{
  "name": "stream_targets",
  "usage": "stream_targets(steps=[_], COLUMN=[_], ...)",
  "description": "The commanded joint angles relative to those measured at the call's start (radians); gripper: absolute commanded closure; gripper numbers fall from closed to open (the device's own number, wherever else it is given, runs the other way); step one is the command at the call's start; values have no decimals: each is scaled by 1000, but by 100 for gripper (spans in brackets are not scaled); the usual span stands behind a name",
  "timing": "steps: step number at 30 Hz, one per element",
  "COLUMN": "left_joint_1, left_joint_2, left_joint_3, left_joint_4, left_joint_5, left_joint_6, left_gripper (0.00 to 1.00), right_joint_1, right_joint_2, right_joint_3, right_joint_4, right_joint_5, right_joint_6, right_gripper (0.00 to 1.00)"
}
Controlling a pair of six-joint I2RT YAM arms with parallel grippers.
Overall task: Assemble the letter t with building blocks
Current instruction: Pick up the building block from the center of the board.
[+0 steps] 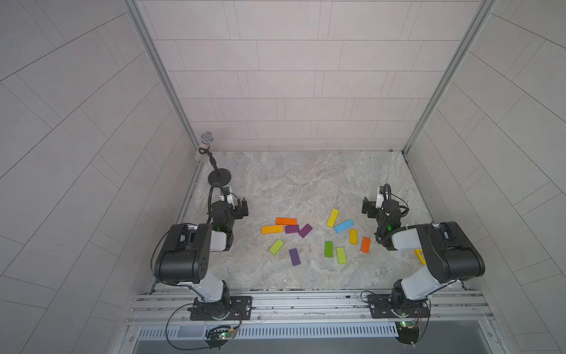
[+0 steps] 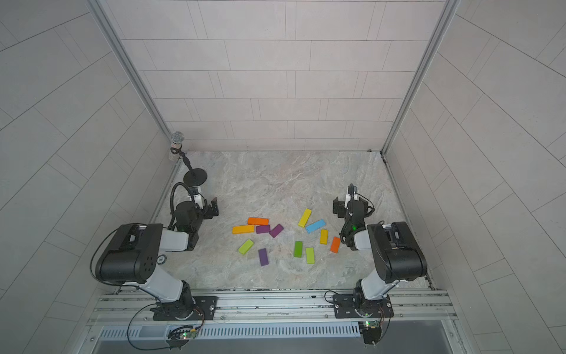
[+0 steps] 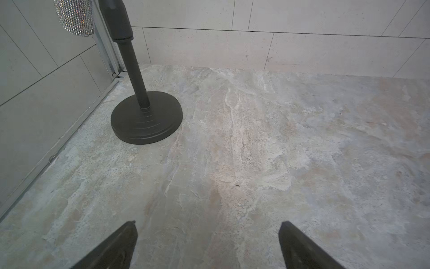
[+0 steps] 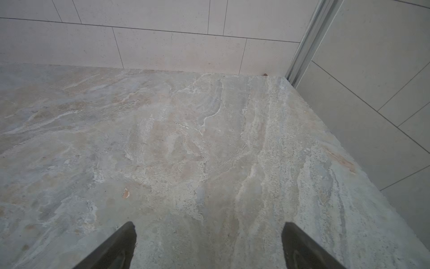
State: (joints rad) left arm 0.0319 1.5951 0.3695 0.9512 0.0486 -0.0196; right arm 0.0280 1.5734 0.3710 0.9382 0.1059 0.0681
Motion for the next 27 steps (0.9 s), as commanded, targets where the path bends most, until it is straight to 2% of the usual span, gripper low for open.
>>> stream_targets(steps=[1, 22, 24, 27], left_joint_1=[-3, -3, -3, -4], left_joint_2=[-7, -10, -16, -93], left_joint_3=[13, 14, -6, -70], left_joint_4=[4, 0, 34, 100], left_joint_5=[0, 20, 17, -9], left_joint_6=[2, 10, 5, -1], left_gripper=[0, 0, 2, 6], right_joint_1=[5, -12, 5, 32], right_joint_2=[-4, -11, -82, -280], right_joint_3=[-10, -3, -20, 1], right_joint_4=[22, 14, -15, -202], right_joint_5=[18, -1, 64, 144], right_joint_6=[-14, -4, -5, 4], right_gripper=[1, 0, 0, 0])
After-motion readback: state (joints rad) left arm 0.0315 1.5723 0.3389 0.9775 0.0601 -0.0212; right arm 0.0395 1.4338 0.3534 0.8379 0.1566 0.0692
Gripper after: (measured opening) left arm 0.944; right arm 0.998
